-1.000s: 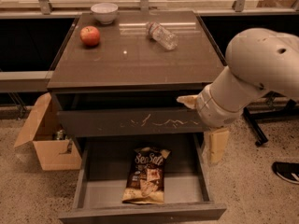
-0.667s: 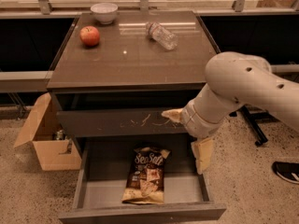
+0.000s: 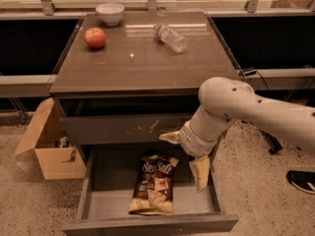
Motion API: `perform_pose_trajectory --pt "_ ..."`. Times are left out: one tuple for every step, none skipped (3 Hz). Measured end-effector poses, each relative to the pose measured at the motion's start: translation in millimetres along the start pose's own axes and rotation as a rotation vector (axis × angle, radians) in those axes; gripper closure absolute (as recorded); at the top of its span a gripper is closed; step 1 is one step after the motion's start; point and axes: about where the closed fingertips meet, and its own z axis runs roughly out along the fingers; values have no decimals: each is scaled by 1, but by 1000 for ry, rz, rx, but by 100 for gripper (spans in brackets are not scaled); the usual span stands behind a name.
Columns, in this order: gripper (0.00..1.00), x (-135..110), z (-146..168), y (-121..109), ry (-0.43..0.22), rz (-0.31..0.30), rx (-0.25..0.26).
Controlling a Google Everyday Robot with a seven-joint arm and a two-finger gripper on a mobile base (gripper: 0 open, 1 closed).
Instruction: Pick brown chip bag from middle drawer and place on counter
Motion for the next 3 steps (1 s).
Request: perform_pose_trajectory --pt "0 0 0 0 0 0 0" --pt "0 7 21 -8 36 -34 -20" --pt "0 20 57 -15 107 -140 -24"
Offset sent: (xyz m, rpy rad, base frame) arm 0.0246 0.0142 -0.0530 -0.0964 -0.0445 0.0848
